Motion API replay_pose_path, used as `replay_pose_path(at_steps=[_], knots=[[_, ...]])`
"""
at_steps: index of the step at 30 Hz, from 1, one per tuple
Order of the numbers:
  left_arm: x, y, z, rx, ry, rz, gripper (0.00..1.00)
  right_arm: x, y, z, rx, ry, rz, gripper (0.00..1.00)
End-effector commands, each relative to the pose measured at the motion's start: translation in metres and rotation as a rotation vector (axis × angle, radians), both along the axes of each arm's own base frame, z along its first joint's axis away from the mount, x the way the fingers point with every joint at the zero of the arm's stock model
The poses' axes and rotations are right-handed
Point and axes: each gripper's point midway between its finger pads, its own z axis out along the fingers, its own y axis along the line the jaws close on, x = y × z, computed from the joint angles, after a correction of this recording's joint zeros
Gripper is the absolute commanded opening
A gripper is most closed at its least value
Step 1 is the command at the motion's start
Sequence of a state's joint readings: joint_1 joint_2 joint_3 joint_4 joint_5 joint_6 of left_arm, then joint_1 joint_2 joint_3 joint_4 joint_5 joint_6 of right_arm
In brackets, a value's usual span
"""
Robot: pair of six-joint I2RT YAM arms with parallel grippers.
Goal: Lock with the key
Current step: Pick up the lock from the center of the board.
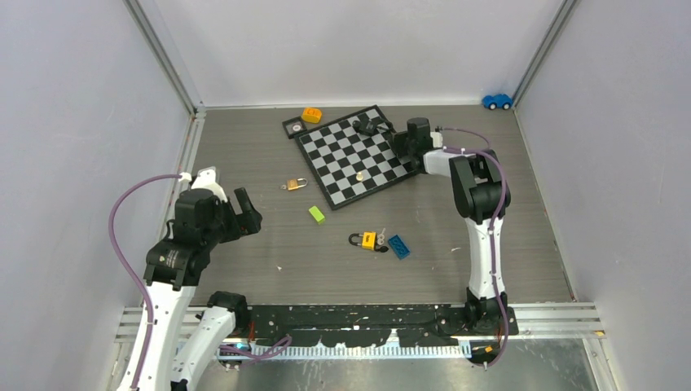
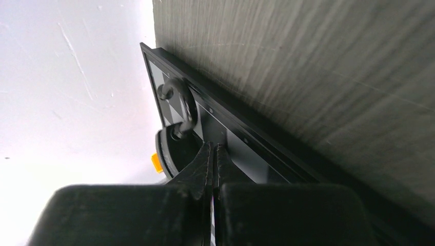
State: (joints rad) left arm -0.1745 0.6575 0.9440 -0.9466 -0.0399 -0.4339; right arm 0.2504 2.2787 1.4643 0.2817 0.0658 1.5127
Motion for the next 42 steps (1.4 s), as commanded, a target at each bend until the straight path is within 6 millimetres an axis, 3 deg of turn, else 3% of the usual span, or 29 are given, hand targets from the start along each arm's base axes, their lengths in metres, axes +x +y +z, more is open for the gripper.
replay_pose_path(at_steps=[1,4,6,10,16,22,29,37,42], knots=[[0.006,-0.003,0.005,-0.006,-0.036,-0.015,0.86,-0.016,-0.016,0.028,-0.119,-0.032,0.036,0.0],[0.006,-0.003,0.005,-0.006,-0.035,-0.014,0.86,-0.022,-0.007,0.049,-0.197,-0.015,0.158,0.03],[0.007,-0.003,0.005,-0.005,-0.033,-0.014,0.86,-0.028,0.004,0.061,-0.242,0.01,0.262,0.24],[0.007,-0.003,0.005,-0.006,-0.031,-0.013,0.86,-0.03,0.014,0.085,-0.338,0.019,0.37,0.55],[0.007,-0.003,0.004,-0.006,-0.029,-0.016,0.86,-0.031,0.034,0.096,-0.556,0.055,0.552,0.83],[0.007,-0.004,0.004,-0.009,-0.025,-0.021,0.86,-0.025,0.046,0.082,-0.772,0.115,0.588,0.86],[0.007,-0.005,0.004,-0.011,-0.028,-0.023,0.86,-0.003,0.05,0.065,-0.914,0.109,0.51,0.86],[0.006,-0.005,0.005,-0.012,-0.032,-0.025,0.86,0.017,0.053,0.058,-0.951,0.08,0.443,0.86],[0.006,-0.005,0.005,-0.013,-0.035,-0.028,0.86,0.024,0.056,0.067,-0.935,0.023,0.416,0.86]])
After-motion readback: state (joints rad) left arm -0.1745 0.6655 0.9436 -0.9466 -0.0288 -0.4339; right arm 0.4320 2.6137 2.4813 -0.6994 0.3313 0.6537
